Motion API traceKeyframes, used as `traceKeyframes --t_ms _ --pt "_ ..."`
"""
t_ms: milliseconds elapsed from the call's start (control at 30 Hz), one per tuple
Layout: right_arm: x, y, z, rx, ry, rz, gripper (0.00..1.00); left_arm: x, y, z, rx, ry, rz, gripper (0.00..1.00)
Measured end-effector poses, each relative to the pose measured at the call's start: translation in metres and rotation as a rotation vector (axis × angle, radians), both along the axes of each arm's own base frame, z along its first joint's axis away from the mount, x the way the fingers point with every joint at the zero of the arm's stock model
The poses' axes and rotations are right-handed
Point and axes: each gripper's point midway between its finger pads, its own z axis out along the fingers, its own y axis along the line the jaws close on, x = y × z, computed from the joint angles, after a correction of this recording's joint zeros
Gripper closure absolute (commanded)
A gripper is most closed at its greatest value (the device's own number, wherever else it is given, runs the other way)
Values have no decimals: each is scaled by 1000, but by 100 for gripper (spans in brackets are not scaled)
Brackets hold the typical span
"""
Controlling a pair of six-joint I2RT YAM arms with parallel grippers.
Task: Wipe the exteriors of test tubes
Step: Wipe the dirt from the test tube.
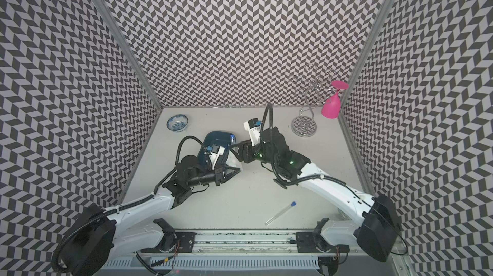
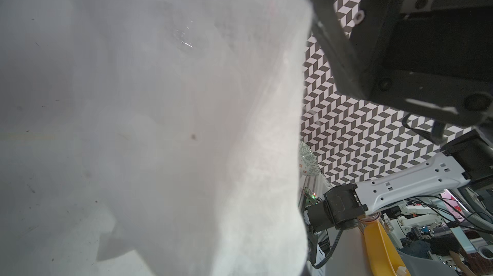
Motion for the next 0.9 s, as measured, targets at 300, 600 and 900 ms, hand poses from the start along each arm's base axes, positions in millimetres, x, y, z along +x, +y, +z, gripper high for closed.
traceKeyframes --t_ms 300,600,900 --pt "-24 -2 -37 73 134 51 50 -1 1 5 -7 -13 -1 86" --pt "-27 7 -31 146 157 93 61 -2 1 4 -5 -13 -3 86" --pt "-13 21 -65 103 208 86 76 -2 1 1 3 -6 -4 86"
